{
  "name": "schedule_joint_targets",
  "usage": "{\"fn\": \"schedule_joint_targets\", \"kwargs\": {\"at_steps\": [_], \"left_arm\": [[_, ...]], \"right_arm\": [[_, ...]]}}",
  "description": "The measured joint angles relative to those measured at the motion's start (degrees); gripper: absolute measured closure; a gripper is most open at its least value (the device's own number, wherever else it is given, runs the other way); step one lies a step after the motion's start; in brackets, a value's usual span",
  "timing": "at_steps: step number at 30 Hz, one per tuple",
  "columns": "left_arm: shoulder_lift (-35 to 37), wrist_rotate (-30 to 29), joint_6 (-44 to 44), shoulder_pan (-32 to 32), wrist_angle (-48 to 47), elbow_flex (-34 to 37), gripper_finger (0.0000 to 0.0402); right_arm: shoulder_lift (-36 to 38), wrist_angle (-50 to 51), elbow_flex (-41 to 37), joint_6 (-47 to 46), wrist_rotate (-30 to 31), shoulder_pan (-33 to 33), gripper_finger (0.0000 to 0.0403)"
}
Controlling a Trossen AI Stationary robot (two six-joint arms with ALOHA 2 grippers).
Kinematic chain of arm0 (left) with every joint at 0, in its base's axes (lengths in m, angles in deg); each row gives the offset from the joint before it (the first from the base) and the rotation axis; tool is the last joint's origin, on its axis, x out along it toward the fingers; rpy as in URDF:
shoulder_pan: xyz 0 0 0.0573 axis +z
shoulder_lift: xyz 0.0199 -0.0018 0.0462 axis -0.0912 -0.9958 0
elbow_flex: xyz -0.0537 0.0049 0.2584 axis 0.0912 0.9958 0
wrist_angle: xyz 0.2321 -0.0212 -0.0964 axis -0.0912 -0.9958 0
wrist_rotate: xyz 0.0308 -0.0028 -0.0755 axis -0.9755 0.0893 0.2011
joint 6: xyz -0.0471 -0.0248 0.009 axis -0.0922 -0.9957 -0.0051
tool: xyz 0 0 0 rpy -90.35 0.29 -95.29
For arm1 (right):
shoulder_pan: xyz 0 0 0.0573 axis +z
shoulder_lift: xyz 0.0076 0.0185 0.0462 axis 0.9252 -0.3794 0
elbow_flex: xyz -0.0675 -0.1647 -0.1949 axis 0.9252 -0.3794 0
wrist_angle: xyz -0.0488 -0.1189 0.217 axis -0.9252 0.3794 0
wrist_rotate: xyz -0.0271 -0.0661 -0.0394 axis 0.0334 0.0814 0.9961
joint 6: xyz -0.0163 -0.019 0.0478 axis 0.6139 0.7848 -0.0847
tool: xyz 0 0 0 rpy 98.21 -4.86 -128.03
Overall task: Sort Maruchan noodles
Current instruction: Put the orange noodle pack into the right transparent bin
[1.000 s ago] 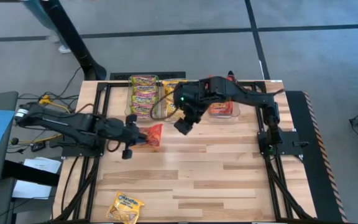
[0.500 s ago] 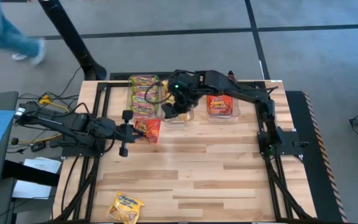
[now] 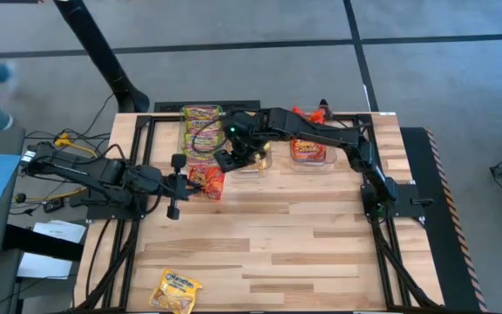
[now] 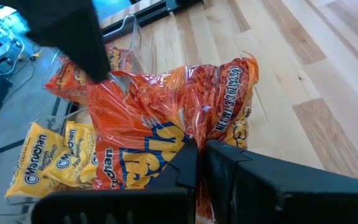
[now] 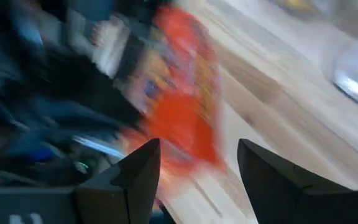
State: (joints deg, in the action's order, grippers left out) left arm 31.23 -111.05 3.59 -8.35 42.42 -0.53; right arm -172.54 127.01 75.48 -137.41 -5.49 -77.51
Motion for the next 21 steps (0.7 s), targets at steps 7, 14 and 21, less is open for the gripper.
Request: {"fn": "schedule_joint_targets", "kwargs": {"at_steps": [7,14,21], "left_arm": [[0.0,-0.2,0.0,0.0,0.6,0.0,0.0401],[0.0,-1.5,0.3,0.0,3.5,0.0,0.0401],[0.0,-4.6,2.5,0.0,5.2,0.0,0.0401]], "right_arm": [[0.0,-2.4,-0.1,-1.3,1.6,0.1,0.0164],[0.0,-2.5,-0.1,-2.8,2.1,0.1,0.0169],[0.0,-2.5,-0.1,-3.1,2.1,0.0,0.0177]]}}
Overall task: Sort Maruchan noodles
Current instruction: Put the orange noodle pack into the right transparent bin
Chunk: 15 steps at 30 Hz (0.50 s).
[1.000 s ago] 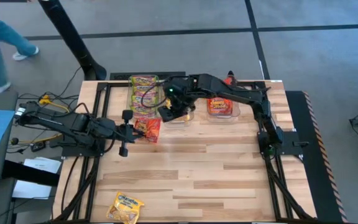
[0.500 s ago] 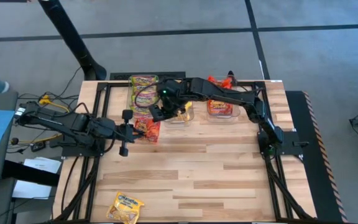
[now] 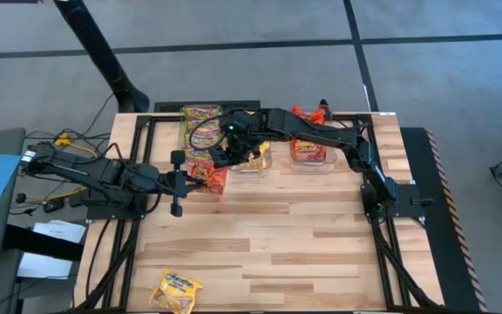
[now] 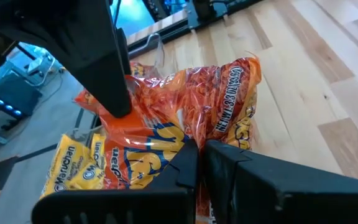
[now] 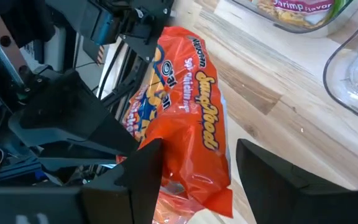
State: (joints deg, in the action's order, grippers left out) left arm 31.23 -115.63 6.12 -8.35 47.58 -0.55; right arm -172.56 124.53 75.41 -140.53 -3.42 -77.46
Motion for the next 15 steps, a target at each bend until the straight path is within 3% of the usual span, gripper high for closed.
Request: {"fn": "schedule_joint_targets", "kwargs": {"at_steps": [7,15], "left_arm": [[-2.0,-0.5,0.5,0.1,1.7,0.0,0.0401],[-6.0,-0.9,-1.6,0.1,2.0,0.0,0.0392]], "right_arm": [[0.0,0.2,0.0,-1.0,-0.3,0.0,0.0203],[0.0,0.2,0.0,1.6,-1.6,0.3,0.0319]]}}
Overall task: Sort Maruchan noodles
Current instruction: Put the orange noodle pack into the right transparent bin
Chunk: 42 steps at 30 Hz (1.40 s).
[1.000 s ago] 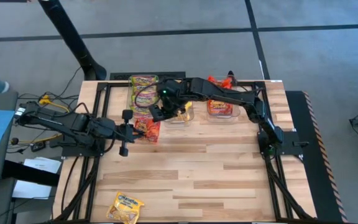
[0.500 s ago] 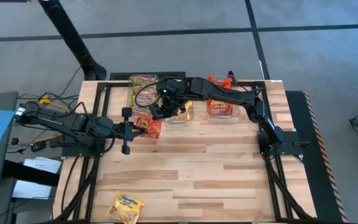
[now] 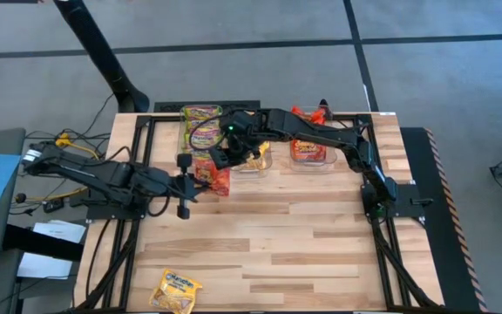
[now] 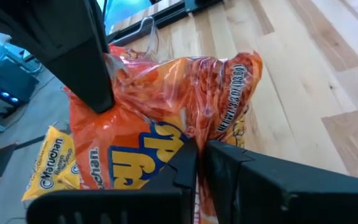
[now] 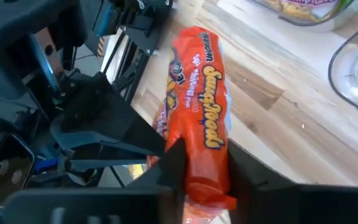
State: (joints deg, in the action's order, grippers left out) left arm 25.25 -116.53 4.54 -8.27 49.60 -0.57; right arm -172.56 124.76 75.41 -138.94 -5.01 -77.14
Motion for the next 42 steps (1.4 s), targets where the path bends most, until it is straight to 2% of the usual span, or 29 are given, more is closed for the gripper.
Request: {"fn": "schedule_joint_targets", "kwargs": {"at_steps": [5,11,15,20,22,29,42], "left_arm": [[-0.4,-0.3,-0.1,0.0,0.3,0.0,0.0389],[-0.4,0.2,-1.9,0.0,0.2,0.0,0.0388],[-0.4,4.2,-10.6,0.8,0.3,0.0,0.0388],[-0.4,14.2,-19.2,2.5,1.0,0.0,0.0388],[-0.4,16.0,-21.3,3.0,1.9,0.0,0.0388],[-0.4,15.6,-28.6,5.1,3.4,0.0,0.0388],[-0.4,15.8,-33.5,5.9,3.0,0.0,0.0388]], "right_arm": [[0.0,-0.1,0.0,2.1,0.0,0.8,0.0355],[0.0,-0.1,0.0,3.2,0.1,1.0,0.0361],[0.0,0.1,0.0,3.8,-0.2,1.1,0.0362],[0.0,0.3,0.0,4.7,-1.0,1.3,0.0363],[0.0,0.3,0.0,4.8,-1.1,1.3,0.0363],[0.2,0.2,0.0,5.4,-0.4,1.8,0.0364],[0.2,0.1,0.0,6.7,0.0,1.9,0.0364]]}}
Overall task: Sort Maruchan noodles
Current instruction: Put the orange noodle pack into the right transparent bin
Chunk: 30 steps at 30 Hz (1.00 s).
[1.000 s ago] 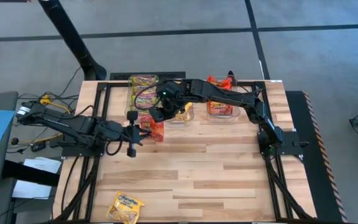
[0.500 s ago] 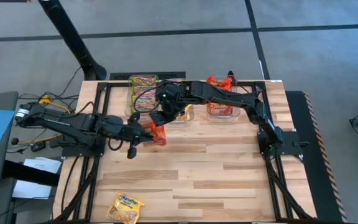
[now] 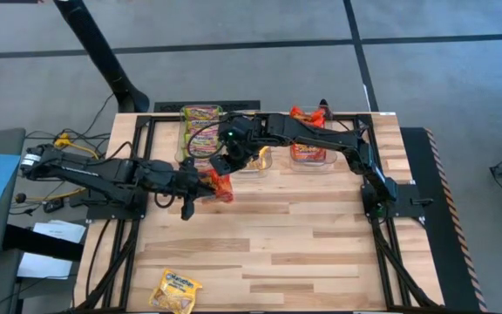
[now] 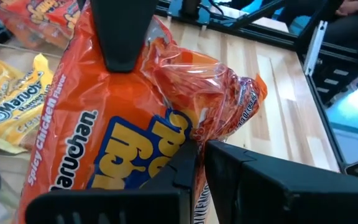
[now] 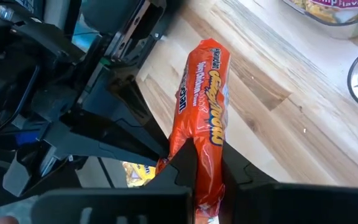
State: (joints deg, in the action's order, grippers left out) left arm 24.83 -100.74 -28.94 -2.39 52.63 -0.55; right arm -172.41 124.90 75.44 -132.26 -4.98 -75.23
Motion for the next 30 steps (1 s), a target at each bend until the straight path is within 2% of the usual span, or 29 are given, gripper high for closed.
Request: {"fn": "schedule_joint_targets", "kwargs": {"at_steps": [7,17,21,30], "left_arm": [[0.0,3.8,2.2,0.0,0.4,0.0,0.0376],[0.0,3.1,2.1,0.0,1.0,0.0,0.0279],[0.2,2.7,2.9,0.0,0.3,-1.3,0.0251],[0.3,2.7,8.8,0.0,-0.2,-6.8,0.0244]], "right_arm": [[-0.1,0.0,0.0,0.2,-0.7,0.2,0.0364],[-0.2,0.5,0.0,1.8,-0.6,0.2,0.0364],[-0.2,3.7,0.0,3.9,-0.6,0.2,0.0364],[0.0,11.1,0.0,13.7,0.1,0.4,0.0364]]}}
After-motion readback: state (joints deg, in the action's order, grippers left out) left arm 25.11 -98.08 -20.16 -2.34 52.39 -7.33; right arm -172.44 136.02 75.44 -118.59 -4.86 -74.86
